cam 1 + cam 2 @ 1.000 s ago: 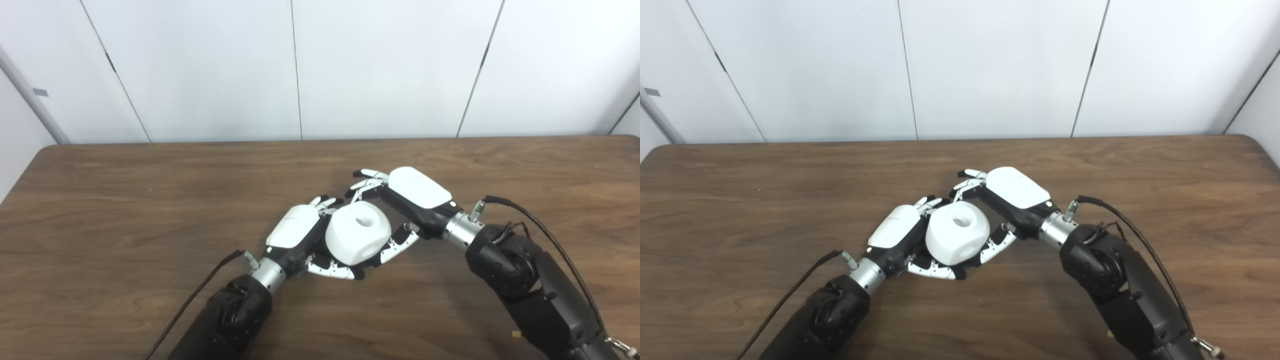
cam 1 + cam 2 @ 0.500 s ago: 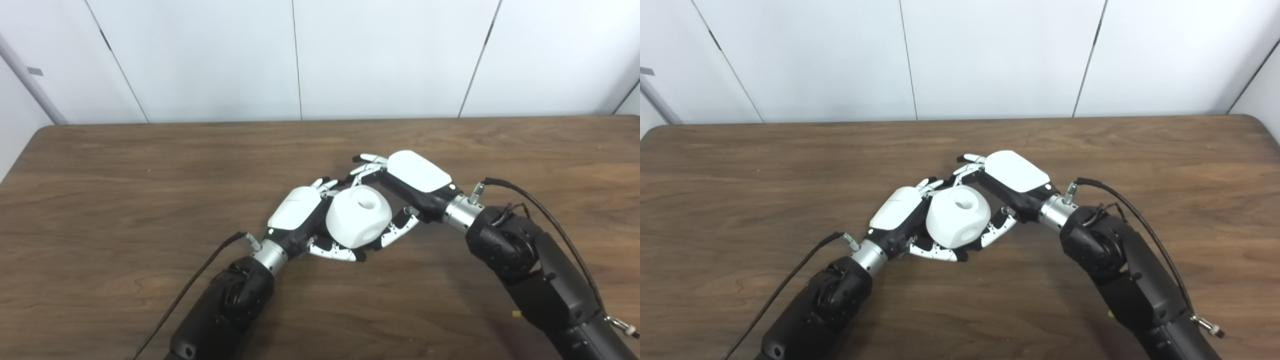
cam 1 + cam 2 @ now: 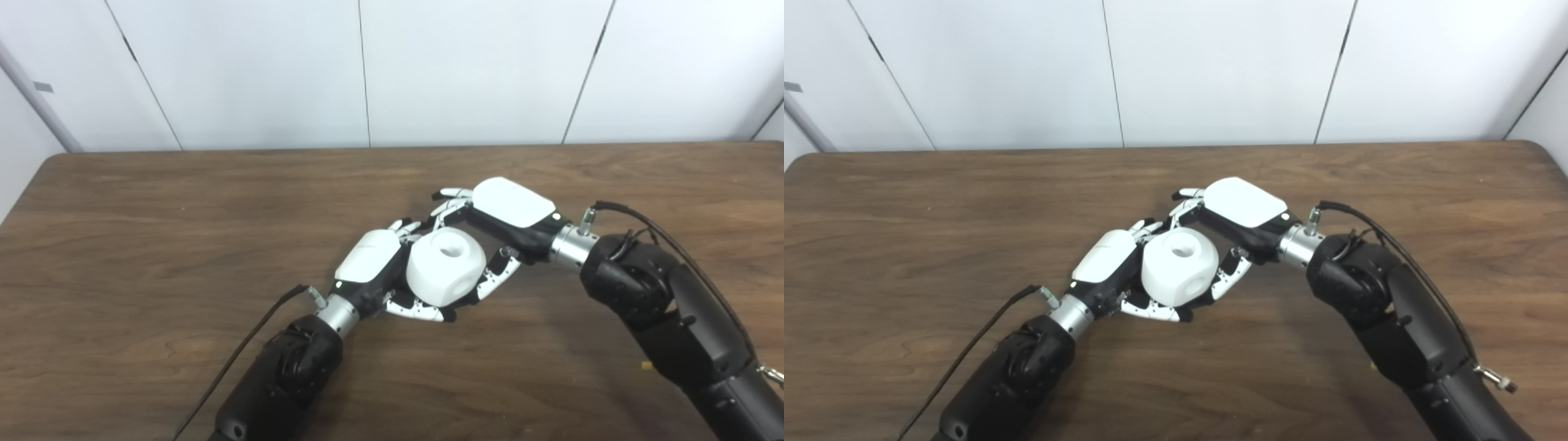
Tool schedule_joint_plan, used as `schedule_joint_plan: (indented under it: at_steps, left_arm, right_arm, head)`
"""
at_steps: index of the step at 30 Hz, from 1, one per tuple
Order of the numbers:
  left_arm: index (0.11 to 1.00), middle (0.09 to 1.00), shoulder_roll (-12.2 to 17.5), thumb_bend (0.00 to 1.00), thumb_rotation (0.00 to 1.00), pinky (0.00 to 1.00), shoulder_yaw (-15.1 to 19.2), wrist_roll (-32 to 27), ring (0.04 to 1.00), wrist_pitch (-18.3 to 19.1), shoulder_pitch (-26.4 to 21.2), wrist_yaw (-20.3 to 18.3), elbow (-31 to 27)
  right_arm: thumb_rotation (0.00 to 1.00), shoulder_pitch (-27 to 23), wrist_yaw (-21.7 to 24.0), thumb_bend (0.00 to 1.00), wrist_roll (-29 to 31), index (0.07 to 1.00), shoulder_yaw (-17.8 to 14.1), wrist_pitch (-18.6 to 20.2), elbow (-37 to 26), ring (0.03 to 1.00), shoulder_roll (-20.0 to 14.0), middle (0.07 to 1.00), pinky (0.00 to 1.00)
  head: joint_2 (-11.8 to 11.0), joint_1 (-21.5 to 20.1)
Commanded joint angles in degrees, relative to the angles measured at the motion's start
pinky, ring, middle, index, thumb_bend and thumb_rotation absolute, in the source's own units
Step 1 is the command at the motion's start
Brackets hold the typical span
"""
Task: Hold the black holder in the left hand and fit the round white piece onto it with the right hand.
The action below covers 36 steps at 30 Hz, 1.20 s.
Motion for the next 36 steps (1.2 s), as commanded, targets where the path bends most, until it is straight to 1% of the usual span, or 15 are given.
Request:
schedule_joint_plan:
  at_steps: [1, 3, 4, 5, 7, 8, 12, 14, 18, 21, 27, 31, 36]
  left_arm:
    - [0.481, 0.714, -0.32, 0.52, 0.06, 1.00, -0.63, 0.45, 0.934, -0.19, -1.29, -1.13, -0.11]
    - [0.481, 0.715, -0.39, 0.52, 0.06, 1.00, -0.64, 0.47, 0.936, 0.03, -1.30, -1.18, -0.21]
    - [0.481, 0.716, -0.39, 0.52, 0.06, 1.00, -0.63, 0.44, 0.935, 0.13, -1.30, -1.24, -0.24]
    - [0.481, 0.717, -0.40, 0.52, 0.06, 1.00, -0.63, 0.46, 0.936, 0.17, -1.32, -1.23, -0.22]
    - [0.481, 0.720, -0.32, 0.52, 0.06, 1.00, -0.64, 0.46, 0.937, 0.15, -1.34, -1.28, -0.27]
    - [0.481, 0.721, -0.30, 0.52, 0.06, 1.00, -0.64, 0.46, 0.937, 0.11, -1.33, -1.27, -0.27]
    - [0.481, 0.722, -0.28, 0.52, 0.06, 1.00, -0.61, 0.58, 0.934, 0.26, -1.25, -1.21, -0.28]
    - [0.481, 0.719, -0.30, 0.52, 0.06, 1.00, -0.50, 0.32, 0.929, 0.05, -1.22, -1.10, -0.13]
    - [0.481, 0.715, -0.03, 0.52, 0.06, 1.00, -0.42, 0.25, 0.928, -0.29, -1.15, -1.01, -0.09]
    - [0.481, 0.715, 0.09, 0.52, 0.06, 1.00, -0.34, 0.14, 0.930, -0.36, -1.06, -1.03, -0.12]
    - [0.481, 0.714, 0.44, 0.52, 0.06, 1.00, -0.29, -0.07, 0.932, -0.56, -1.02, -1.22, -0.32]
    - [0.481, 0.712, 0.60, 0.52, 0.06, 1.00, -0.35, 0.17, 0.930, -0.59, -0.90, -1.13, -0.49]
    - [0.481, 0.711, 0.81, 0.52, 0.06, 1.00, -0.31, -0.05, 0.929, -0.91, -0.87, -1.19, -0.32]
  right_arm:
    - [0.14, -2.68, -0.13, 0.52, -0.18, 0.479, -0.83, -1.16, -2.56, 0.886, -0.83, 0.757, 0.75]
    - [0.16, -2.68, 0.96, 0.52, -1.69, 0.483, -0.70, 0.32, -3.77, 0.876, -1.01, 0.764, 0.74]
    - [0.29, -2.55, 1.48, 0.72, -2.38, 0.521, -0.70, 1.00, -4.45, 0.876, -1.03, 0.771, 0.74]
    - [0.40, -2.41, 2.07, 0.86, -3.08, 0.565, -0.73, 1.68, -5.06, 0.874, -1.04, 0.778, 0.74]
    - [0.47, -2.18, 3.33, 0.95, -4.77, 0.628, -0.70, 3.19, -6.37, 0.876, -0.92, 0.793, 0.74]
    - [0.49, -2.10, 3.99, 0.97, -5.29, 0.671, -0.69, 3.78, -6.91, 0.873, -0.85, 0.800, 0.73]
    - [0.49, -2.21, 7.18, 0.98, -6.73, 0.786, -0.57, 6.22, -8.97, 0.883, -0.46, 0.830, 0.72]
    - [0.47, -2.34, 7.85, 0.99, -7.04, 0.833, -0.67, 6.86, -9.34, 0.893, -0.19, 0.847, 0.71]
    - [0.44, -2.31, 8.21, 1.00, -6.93, 0.889, -1.04, 7.60, -9.63, 0.908, 0.16, 0.878, 0.70]
    - [0.42, -2.03, 7.89, 1.00, -6.63, 0.895, -1.20, 7.61, -9.71, 0.910, 0.17, 0.884, 0.69]
    - [0.38, -1.67, 8.06, 1.00, -6.65, 0.896, -1.32, 8.88, -9.99, 0.916, 0.19, 0.894, 0.68]
    - [0.36, -1.44, 7.97, 1.00, -6.34, 0.895, -1.44, 8.87, -9.93, 0.921, -0.12, 0.899, 0.68]
    - [0.32, -0.95, 8.30, 1.00, -5.63, 0.896, -1.87, 8.94, -10.40, 0.929, -0.59, 0.905, 0.70]
  head:
    - [0.11, 0.14]
    - [0.26, 0.23]
    - [0.27, 0.24]
    - [0.11, 0.30]
    - [0.09, 0.35]
    - [-0.03, 0.44]
    - [0.02, 0.20]
    - [-0.05, 0.24]
    - [-0.29, 0.33]
    - [-0.22, 0.27]
    - [-0.22, 0.18]
    - [-0.13, 0.02]
    - [-0.18, 0.03]
